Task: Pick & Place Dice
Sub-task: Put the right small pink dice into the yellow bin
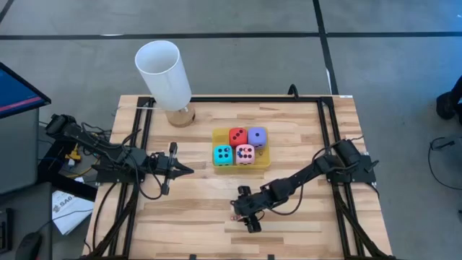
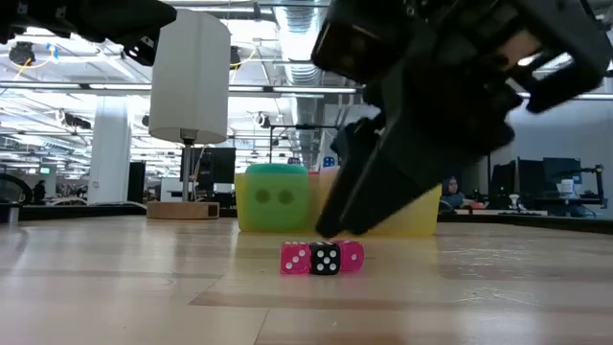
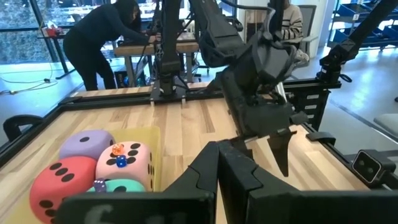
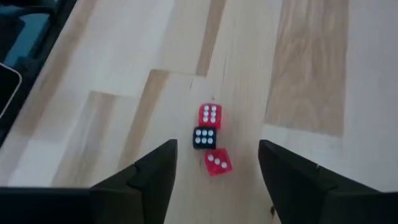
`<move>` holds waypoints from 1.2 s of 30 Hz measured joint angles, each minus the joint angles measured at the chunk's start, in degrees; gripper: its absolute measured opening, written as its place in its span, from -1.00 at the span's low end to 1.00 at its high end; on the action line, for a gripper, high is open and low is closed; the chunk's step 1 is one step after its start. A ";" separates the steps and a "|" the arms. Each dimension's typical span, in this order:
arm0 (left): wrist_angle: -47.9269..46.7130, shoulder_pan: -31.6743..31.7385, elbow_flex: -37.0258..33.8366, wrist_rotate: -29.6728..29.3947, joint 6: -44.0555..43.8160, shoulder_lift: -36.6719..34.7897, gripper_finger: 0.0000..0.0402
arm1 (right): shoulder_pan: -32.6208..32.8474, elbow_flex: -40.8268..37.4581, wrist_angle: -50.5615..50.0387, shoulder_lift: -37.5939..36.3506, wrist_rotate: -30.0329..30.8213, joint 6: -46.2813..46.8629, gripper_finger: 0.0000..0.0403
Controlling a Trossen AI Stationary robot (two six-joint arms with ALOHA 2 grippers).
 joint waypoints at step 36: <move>-0.19 0.00 -0.03 0.00 0.00 0.02 -1.00 | 0.00 0.04 -2.16 1.13 -0.01 0.00 -0.08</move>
